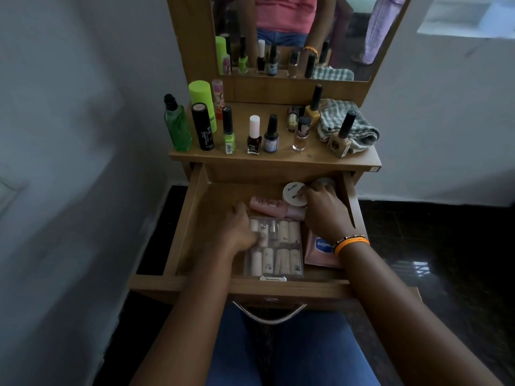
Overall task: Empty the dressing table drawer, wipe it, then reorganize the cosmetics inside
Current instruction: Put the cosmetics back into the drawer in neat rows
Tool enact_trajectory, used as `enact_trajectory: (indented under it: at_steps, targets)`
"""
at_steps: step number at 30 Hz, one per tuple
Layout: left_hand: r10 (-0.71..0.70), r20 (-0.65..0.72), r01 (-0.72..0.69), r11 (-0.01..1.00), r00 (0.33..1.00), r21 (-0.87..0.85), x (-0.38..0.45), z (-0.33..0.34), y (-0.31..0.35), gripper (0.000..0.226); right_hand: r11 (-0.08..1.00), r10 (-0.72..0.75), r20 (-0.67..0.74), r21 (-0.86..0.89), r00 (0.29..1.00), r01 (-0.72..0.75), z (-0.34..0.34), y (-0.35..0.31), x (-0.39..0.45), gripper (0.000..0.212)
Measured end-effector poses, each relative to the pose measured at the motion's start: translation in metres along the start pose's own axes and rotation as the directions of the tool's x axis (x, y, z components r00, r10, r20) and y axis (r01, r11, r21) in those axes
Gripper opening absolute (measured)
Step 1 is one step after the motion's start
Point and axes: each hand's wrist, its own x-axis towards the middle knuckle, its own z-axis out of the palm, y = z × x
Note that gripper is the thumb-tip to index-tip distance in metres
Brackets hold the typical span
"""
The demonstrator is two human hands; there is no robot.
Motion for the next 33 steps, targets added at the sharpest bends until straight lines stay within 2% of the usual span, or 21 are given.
enact_trajectory:
  at_steps: [2,3,5,7,10,13,15,20,24,30,33]
  targets:
    - [0.121,-0.143,-0.092,0.977,0.982,0.194,0.001,0.001,0.006,0.061,1.000,0.001,-0.001,-0.026,1.000,-0.001,0.000,0.001,-0.001,0.031]
    - [0.192,-0.167,-0.150,0.960,0.967,0.236,0.003,0.002,0.007,0.059,0.999,-0.004,0.003,-0.038,1.000,0.004,-0.001,0.001,-0.002,0.028]
    - [0.277,-0.119,-0.240,0.936,0.954,0.256,0.007,0.008,0.009,0.064,0.999,-0.025,0.005,-0.046,1.000,0.025,-0.003,-0.001,-0.004,0.023]
    - [0.300,-0.049,-0.275,0.920,0.953,0.280,0.010,0.013,0.009,0.063,0.998,-0.037,0.011,-0.043,0.999,0.037,-0.003,-0.003,-0.004,0.023]
    - [0.283,-0.034,-0.260,0.916,0.958,0.306,0.014,0.014,0.008,0.057,0.999,-0.024,0.039,-0.041,0.999,0.026,-0.002,-0.006,-0.004,0.025]
    - [0.263,-0.083,-0.237,0.941,0.961,0.243,0.013,0.013,0.007,0.055,0.999,-0.033,0.023,-0.011,0.999,0.034,0.001,-0.005,-0.003,0.025]
    - [0.231,-0.125,-0.205,0.960,0.965,0.193,0.011,0.012,0.007,0.054,0.997,-0.063,0.009,0.043,0.998,0.062,0.004,-0.006,-0.001,0.025]
    - [0.198,-0.213,-0.157,0.968,0.957,0.195,0.012,0.007,0.001,0.052,0.973,-0.106,-0.031,0.200,0.994,0.110,0.010,-0.007,0.005,0.032]
    - [0.188,-0.224,-0.155,0.975,0.956,0.158,0.013,0.006,-0.001,0.056,0.987,-0.093,-0.065,0.123,0.994,0.100,0.005,-0.005,0.004,0.040]
    - [0.040,-0.230,-0.007,0.990,0.972,0.141,0.012,0.000,-0.001,0.063,0.978,-0.209,0.087,0.009,0.974,0.209,0.009,-0.006,0.002,0.059]
    - [-0.016,-0.224,0.040,0.994,0.974,0.105,0.008,-0.003,-0.002,0.078,0.978,-0.206,0.091,-0.009,0.974,0.208,0.009,-0.005,0.003,0.062]
